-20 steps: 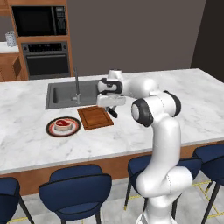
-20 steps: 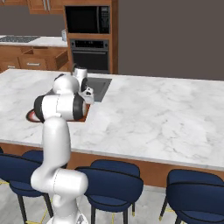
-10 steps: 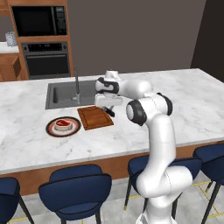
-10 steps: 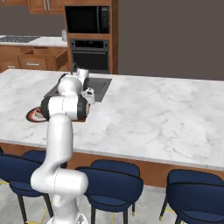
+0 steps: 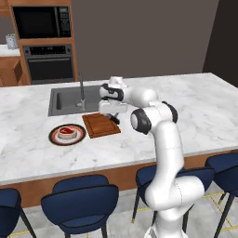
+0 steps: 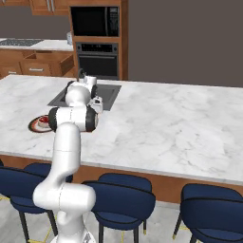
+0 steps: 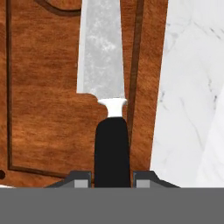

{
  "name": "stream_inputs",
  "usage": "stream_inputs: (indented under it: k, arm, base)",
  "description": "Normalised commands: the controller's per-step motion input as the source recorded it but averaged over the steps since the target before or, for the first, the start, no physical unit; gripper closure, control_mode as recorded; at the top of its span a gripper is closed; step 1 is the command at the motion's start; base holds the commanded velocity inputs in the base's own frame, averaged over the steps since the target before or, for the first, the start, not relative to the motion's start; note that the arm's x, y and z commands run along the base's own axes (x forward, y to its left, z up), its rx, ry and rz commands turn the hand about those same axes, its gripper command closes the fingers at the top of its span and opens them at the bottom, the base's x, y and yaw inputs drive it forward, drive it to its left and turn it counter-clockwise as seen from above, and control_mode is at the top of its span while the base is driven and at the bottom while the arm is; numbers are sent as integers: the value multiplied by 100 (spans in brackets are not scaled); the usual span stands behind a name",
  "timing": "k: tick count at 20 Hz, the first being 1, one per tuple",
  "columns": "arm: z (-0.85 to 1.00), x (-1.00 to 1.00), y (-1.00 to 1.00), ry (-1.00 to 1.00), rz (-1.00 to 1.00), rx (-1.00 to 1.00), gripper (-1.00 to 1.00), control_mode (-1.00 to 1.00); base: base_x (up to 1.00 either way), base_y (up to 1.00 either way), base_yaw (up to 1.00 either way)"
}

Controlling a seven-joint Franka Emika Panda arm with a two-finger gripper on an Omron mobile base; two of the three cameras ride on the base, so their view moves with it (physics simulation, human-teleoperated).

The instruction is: Pick up the knife from the drawer and place it on the cutting board. Then place the meat from the plate to the cutting board.

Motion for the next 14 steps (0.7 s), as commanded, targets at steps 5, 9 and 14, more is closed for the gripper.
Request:
stream_inputs:
  k: [5,9,14]
  arm:
    - [-21,21,11,3,0,0,100,-100]
    - [-16,10,1,3,0,0,100,-100]
    - [-13,0,0,2,0,0,100,-100]
  base:
    - [0,0,0]
    - [0,0,0]
    - [0,0,0]
